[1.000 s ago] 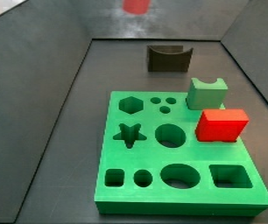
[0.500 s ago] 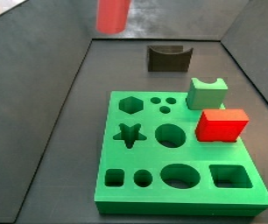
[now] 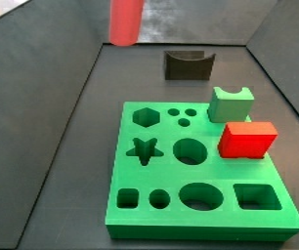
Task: Pick up the oval object. Move up. Place the oval object on the fixture. Regrasp the oval object. Move to above the board. Insert the oval object.
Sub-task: Move to above the board, then insert the oval object.
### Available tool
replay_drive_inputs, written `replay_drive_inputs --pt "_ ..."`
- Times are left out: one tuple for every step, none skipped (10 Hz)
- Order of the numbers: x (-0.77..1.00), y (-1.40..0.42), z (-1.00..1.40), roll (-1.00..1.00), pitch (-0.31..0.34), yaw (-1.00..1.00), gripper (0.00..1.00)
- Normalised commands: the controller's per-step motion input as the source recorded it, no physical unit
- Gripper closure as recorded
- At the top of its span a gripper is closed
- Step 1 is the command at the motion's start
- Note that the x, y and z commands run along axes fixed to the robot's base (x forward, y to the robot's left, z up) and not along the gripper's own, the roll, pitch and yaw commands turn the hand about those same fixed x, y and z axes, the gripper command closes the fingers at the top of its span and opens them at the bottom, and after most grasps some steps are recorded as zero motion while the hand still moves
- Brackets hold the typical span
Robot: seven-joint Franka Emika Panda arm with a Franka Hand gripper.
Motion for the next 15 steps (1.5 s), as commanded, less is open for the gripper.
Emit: replay_drive_inputs --pt "-0.06 0.0 0.0 -0.06 -0.291 1.0 1.0" --pt "-0.05 0.01 0.0 -0.04 -0.326 1.0 1.0" --pt "-0.04 0.01 -0.01 -0.02 -0.282 0.79 1.0" --pt "-0.05 0.01 0.0 0.0 -0.193 0.44 1.0" --pt "-0.04 0.01 0.0 0.0 -0.139 0.26 1.0" --pt "0.0 -0.02 0.0 0.01 0.0 0.0 1.0" --pt "0.0 -0.03 0.0 0.01 0.0 0.0 1.0" --pt "0.0 -0.18 -0.17 0.0 -0.111 0.0 1.0" --pt "0.26 -0.28 -0.33 -0.1 -0.243 -0.15 1.0" --pt "0.08 -0.3 -0.39 -0.17 -0.394 -0.47 1.0" --pt "0.0 -0.22 -0.35 -0.18 -0.387 -0.59 1.0" --pt "0.0 -0.23 -0.36 -0.14 -0.359 -0.64 1.0" --pt "0.0 -0.19 -0.36 -0.13 -0.354 -0.67 1.0" --pt "0.05 -0.17 -0.21 -0.12 -0.271 -0.72 1.0" --pt "0.11 -0.15 -0.21 -0.04 -0.339 -0.63 1.0"
